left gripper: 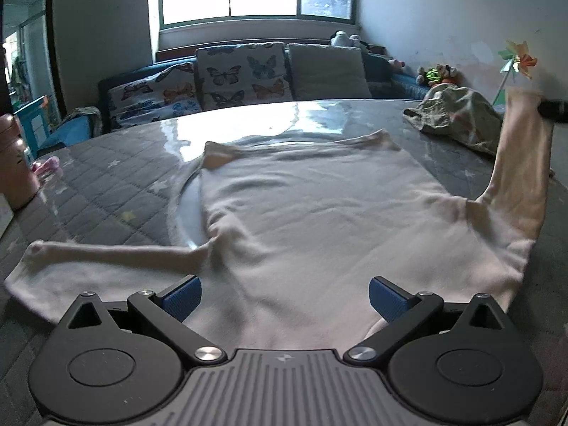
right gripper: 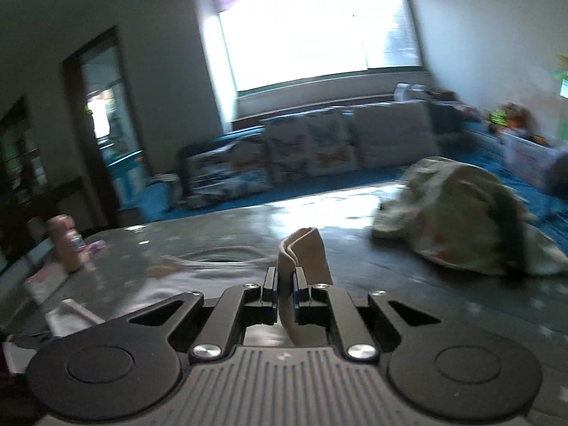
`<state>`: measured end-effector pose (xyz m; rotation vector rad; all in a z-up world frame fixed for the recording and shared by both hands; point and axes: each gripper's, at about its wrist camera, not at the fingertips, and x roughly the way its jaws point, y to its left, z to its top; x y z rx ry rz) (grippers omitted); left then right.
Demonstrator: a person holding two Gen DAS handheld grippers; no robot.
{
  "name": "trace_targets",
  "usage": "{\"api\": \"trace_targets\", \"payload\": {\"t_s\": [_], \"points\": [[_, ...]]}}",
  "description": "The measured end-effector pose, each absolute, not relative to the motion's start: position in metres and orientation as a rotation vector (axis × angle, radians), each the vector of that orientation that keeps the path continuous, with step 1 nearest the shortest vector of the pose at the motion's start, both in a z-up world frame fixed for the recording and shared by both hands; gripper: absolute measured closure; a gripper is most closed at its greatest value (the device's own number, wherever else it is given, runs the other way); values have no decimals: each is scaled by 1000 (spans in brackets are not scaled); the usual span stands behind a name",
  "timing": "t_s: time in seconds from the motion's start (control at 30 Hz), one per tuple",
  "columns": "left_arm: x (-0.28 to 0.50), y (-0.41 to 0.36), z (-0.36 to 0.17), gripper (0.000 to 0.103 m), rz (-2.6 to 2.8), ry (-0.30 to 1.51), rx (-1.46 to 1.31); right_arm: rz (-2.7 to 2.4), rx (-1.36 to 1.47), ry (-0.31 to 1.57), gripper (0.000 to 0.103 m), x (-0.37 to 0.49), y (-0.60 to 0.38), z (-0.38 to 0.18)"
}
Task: Fold clothes
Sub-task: 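Grasp the sleeve cuff with the right gripper and fold it across the body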
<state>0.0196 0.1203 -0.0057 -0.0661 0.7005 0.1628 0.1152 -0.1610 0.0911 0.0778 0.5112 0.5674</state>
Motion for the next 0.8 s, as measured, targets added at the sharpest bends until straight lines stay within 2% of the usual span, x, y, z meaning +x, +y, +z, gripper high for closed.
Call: {"api": "trace_targets", "payload": {"t_s": [0.17, 0.47, 0.6, 0.8], "points": [[7, 131, -6, 0, 180, 687, -91, 695, 30, 516, 96, 106, -108, 98], [-12, 150, -5, 0, 225, 671, -130, 833, -41, 585, 95, 90, -33, 76], [-15, 155, -8, 0, 242, 677, -138, 851, -51, 625, 89, 87, -19, 64], [-13, 156, 0, 0, 238, 651, -139, 809, -106, 616, 86, 89, -39, 67]]}}
